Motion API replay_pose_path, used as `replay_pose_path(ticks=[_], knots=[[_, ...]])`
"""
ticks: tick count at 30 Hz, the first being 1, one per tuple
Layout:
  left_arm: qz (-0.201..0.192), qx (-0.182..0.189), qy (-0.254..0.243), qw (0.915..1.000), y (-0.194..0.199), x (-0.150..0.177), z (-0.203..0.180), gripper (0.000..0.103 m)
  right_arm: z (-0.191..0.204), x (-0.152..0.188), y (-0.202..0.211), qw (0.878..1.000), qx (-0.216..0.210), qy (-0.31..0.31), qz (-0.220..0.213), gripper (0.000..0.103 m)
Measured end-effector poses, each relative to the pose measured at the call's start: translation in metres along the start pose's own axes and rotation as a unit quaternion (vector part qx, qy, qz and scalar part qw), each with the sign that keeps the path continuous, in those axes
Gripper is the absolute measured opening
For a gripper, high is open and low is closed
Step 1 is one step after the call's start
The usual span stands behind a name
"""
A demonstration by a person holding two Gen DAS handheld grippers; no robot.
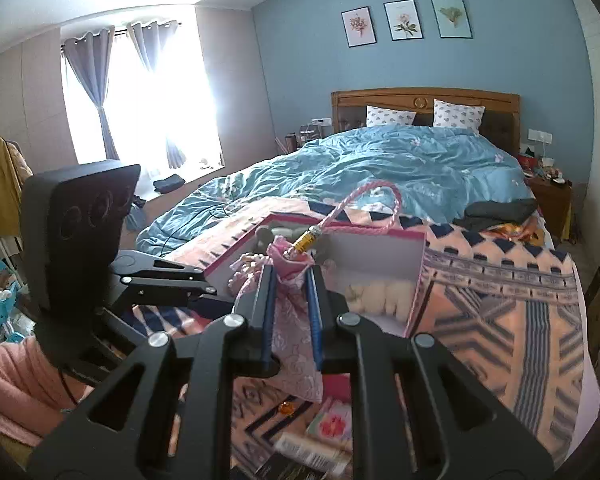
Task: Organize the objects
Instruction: 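Carry the pouch over the pink box and open the right gripper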
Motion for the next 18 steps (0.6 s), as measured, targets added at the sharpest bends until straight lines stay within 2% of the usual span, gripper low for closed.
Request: replay_pose_path(ticks=[8,18], knots=[[0.026,-0.034,0.033,0.9985,-0.03,-0.001,0.051,0.038,-0.019,-0.027,-0.051,1.0,0.007,0.005,0.022,0.017],[0.079,-0.052,0.063,0.9935,-0.083,0.021,0.09,0.038,-0.054,-0.017,-0.109,0.997,0.024,-0.013,0.076,0.017]])
Point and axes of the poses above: each gripper's, at about its wrist camera, not at the fingertips, and y roughly against the way its jaws point, z to its left, x to its underside, the point moved 8 cm from there along -y, roughly the way its jaws point, and after that the axes turned 15 degrees about -y, right-handed, at the moved point
